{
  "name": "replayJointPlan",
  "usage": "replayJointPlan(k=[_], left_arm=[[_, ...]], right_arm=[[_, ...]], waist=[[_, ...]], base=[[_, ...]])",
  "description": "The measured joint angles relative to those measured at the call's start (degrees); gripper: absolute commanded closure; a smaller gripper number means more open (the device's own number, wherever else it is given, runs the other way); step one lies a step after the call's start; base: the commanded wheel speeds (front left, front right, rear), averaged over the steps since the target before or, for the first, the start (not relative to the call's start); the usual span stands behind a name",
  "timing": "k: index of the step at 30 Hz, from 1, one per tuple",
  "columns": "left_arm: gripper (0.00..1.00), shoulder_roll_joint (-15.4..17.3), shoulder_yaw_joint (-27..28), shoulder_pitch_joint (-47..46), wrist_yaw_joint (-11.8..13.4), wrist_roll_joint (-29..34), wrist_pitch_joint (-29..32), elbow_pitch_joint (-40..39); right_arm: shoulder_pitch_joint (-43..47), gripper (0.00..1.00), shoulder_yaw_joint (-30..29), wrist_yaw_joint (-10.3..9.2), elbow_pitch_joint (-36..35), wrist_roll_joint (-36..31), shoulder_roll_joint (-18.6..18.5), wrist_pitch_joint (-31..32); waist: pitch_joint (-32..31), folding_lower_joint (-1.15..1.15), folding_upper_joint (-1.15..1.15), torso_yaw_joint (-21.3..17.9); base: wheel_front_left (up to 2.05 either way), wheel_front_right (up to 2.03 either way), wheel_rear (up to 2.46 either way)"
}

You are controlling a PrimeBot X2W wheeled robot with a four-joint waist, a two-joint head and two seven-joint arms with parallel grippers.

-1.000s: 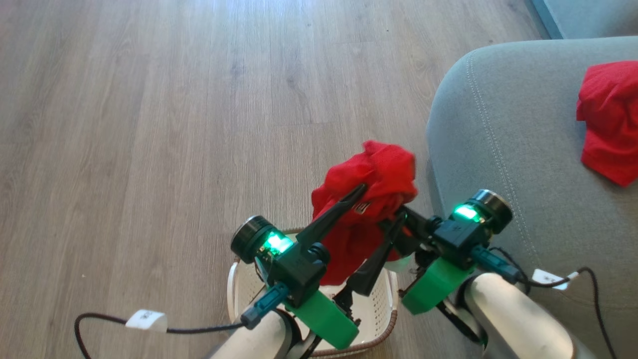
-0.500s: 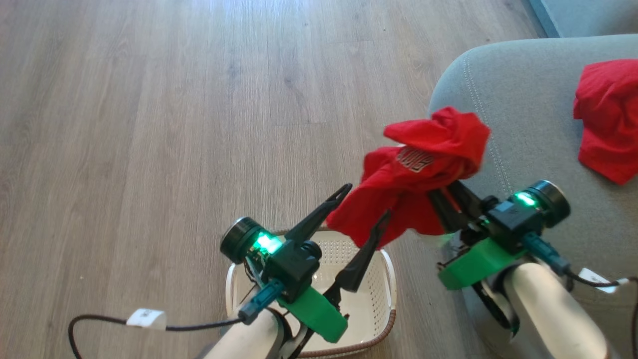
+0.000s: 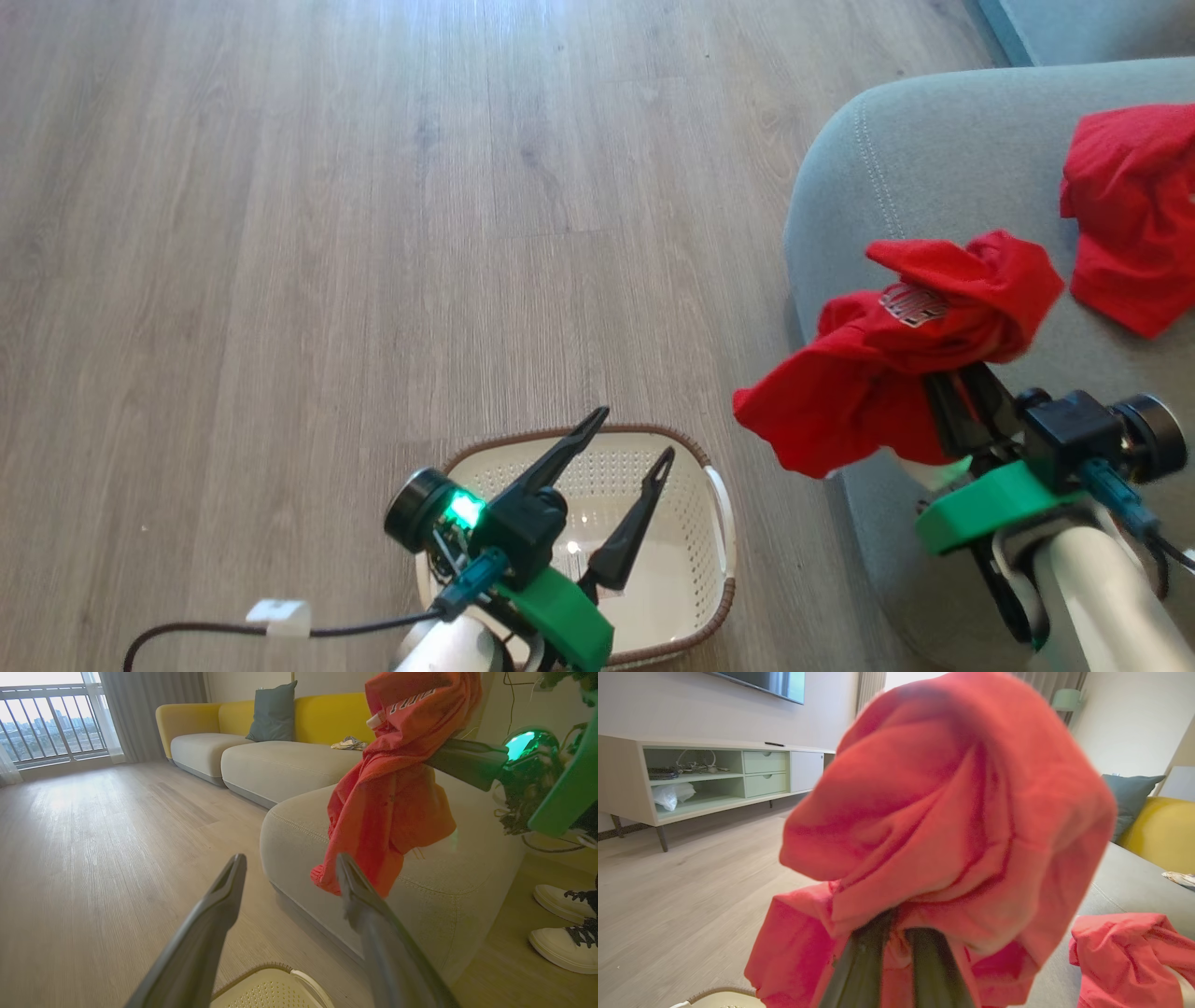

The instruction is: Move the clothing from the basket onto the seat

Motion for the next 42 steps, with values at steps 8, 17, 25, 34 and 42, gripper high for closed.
replayJointPlan(k=[8, 17, 25, 34, 42], left_arm=[[0.0, 0.0, 0.4, 2.1, -0.2, 0.9, 0.0, 2.8], [0.0, 0.0, 1.0, 2.8, -0.2, 1.1, 0.0, 3.7], [0.0, 0.0, 1.5, 3.3, -0.1, 0.8, 0.0, 3.7], [0.0, 0.0, 1.3, 2.9, 0.4, 0.7, 0.0, 2.8], [0.0, 0.0, 1.3, 0.4, 0.4, 1.2, 0.0, 2.3]], right_arm=[[2.2, 1.0, -6.1, 0.0, 2.0, -0.9, 2.2, 0.0], [2.9, 1.0, -6.8, 0.0, 2.7, -0.9, 3.3, 0.0], [2.8, 1.0, -6.8, 0.0, 2.6, -1.2, 3.2, 0.0], [2.2, 1.0, -7.3, 0.0, 1.6, -1.3, 3.1, 0.0], [0.6, 1.0, -9.2, 0.0, 0.9, -1.2, 3.2, 0.0]], waist=[[0.0, 0.0, 0.0, -0.4], [0.0, 0.0, 0.0, -0.8], [0.2, 0.0, 0.0, -1.8], [2.2, 0.0, 0.0, -7.7], [4.5, 0.0, 0.0, -15.2]], base=[[0.0, 0.0, 0.0], [0.0, 0.0, 0.0], [0.0, 0.0, 0.0], [0.0, 0.0, 0.0], [0.0, 0.0, 0.0]])
